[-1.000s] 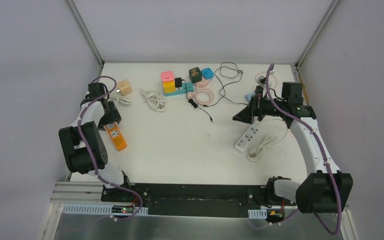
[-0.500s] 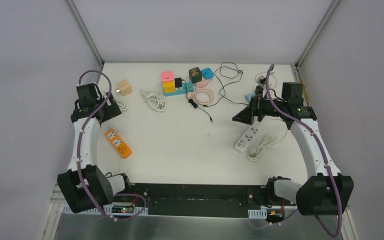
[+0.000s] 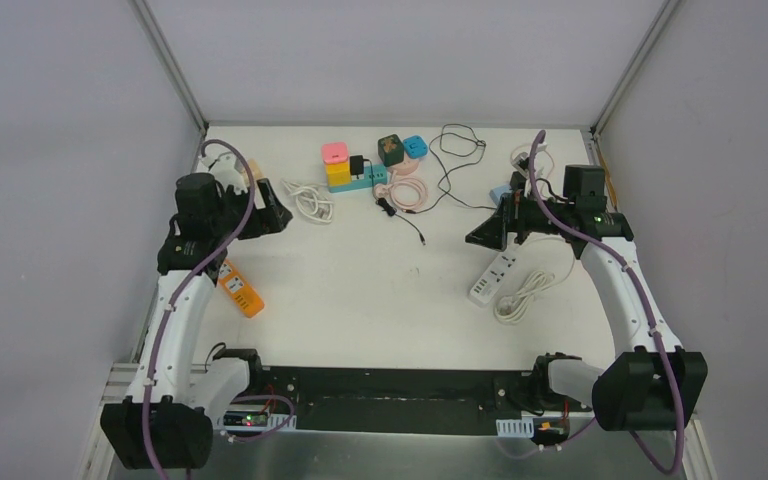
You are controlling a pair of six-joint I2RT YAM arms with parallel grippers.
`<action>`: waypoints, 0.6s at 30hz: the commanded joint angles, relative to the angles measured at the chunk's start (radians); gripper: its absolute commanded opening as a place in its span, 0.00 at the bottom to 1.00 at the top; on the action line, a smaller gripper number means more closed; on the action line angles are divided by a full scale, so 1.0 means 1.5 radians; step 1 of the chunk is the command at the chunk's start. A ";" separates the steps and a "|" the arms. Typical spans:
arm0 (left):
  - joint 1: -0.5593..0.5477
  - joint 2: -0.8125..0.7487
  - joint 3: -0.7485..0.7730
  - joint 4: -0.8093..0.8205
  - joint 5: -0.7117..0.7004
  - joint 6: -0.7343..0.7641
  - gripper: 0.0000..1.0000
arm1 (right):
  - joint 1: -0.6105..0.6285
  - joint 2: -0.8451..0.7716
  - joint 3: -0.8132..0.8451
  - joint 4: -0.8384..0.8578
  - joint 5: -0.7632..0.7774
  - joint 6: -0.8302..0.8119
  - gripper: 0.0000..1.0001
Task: Pull the plug off the socket
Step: Place the socket at the center of the board, then move the socket to the center of the board.
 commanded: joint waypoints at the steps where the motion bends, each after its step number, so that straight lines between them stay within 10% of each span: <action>1: -0.045 -0.045 -0.027 0.069 -0.003 -0.049 0.84 | 0.002 -0.011 0.013 -0.001 0.006 -0.028 1.00; 18: -0.187 -0.103 -0.177 0.216 -0.096 -0.119 0.82 | -0.028 -0.009 0.012 -0.008 -0.002 -0.062 1.00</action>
